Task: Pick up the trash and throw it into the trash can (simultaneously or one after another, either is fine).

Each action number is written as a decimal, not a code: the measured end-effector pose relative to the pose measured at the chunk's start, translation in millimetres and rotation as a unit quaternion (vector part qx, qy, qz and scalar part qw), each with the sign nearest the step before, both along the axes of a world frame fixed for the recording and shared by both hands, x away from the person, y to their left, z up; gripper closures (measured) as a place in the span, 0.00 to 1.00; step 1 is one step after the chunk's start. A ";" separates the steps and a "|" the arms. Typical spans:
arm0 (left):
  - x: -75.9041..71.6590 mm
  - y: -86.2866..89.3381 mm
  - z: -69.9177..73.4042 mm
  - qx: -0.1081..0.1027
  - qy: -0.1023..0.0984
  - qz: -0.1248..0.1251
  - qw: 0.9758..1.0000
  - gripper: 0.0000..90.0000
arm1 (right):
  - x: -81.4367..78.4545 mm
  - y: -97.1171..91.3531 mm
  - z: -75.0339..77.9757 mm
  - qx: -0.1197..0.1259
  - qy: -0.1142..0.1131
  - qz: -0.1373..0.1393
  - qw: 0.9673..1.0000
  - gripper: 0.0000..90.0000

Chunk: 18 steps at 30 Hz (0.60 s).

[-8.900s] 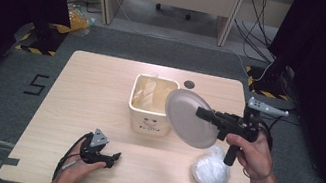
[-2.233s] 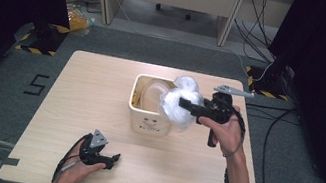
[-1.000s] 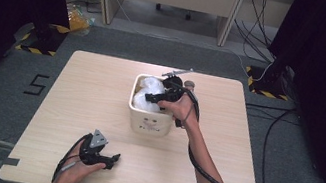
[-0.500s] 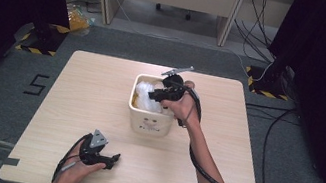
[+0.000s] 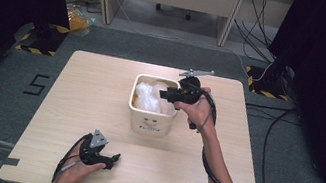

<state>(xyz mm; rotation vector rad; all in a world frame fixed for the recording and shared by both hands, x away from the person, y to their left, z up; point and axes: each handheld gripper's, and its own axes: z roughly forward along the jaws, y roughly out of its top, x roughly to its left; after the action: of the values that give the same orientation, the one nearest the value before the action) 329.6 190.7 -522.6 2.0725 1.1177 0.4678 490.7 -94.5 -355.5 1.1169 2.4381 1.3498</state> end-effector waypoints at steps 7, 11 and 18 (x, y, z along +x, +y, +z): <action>0.0 -0.1 0.0 -0.001 0.000 0.001 1.000 0.16 | -7.5 -32.7 2.4 0.022 -0.009 -0.020 1.000 0.66; 0.0 -0.2 0.0 -0.001 0.000 0.001 1.000 0.16 | -10.3 -42.9 1.9 0.022 -0.012 -0.026 0.999 0.65; -0.1 -0.2 0.0 -0.001 0.000 0.002 1.000 0.16 | -16.2 -52.6 -0.7 0.027 -0.018 -0.028 0.999 0.62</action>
<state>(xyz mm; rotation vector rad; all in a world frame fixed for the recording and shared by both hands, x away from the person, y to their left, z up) 329.5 190.4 -522.6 2.0697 1.1216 0.4682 474.5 -147.2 -356.2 1.1547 2.3399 1.4135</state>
